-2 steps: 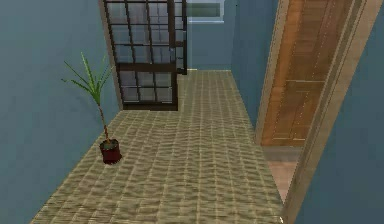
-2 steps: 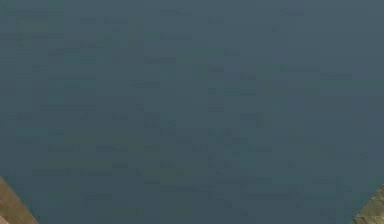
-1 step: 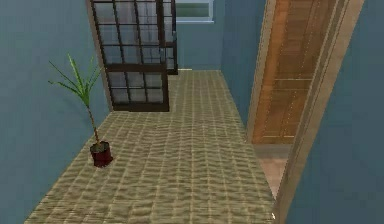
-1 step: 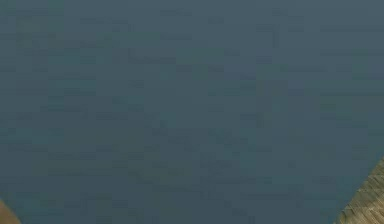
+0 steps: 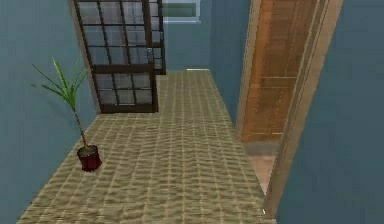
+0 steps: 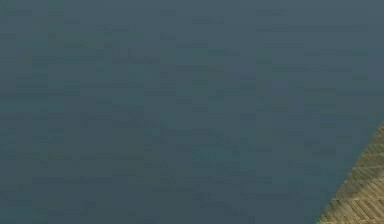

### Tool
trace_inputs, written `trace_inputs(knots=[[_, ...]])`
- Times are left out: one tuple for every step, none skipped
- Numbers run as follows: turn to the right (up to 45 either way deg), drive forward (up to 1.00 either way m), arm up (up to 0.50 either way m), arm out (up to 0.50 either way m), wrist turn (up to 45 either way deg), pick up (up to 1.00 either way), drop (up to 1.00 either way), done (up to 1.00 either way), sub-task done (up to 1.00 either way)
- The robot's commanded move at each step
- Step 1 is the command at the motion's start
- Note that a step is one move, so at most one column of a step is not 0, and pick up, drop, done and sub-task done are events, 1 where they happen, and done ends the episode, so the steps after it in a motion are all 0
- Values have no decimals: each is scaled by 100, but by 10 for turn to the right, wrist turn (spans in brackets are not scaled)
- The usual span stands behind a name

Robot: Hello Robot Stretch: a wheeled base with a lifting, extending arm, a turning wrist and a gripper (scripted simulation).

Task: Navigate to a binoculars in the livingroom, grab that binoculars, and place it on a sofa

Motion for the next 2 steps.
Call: trace_inputs(knots=[[0, 100, 0, 0, 0, 0, 0, 0, 0], [0, 100, 0, 0, 0, 0, 0, 0, 0]])
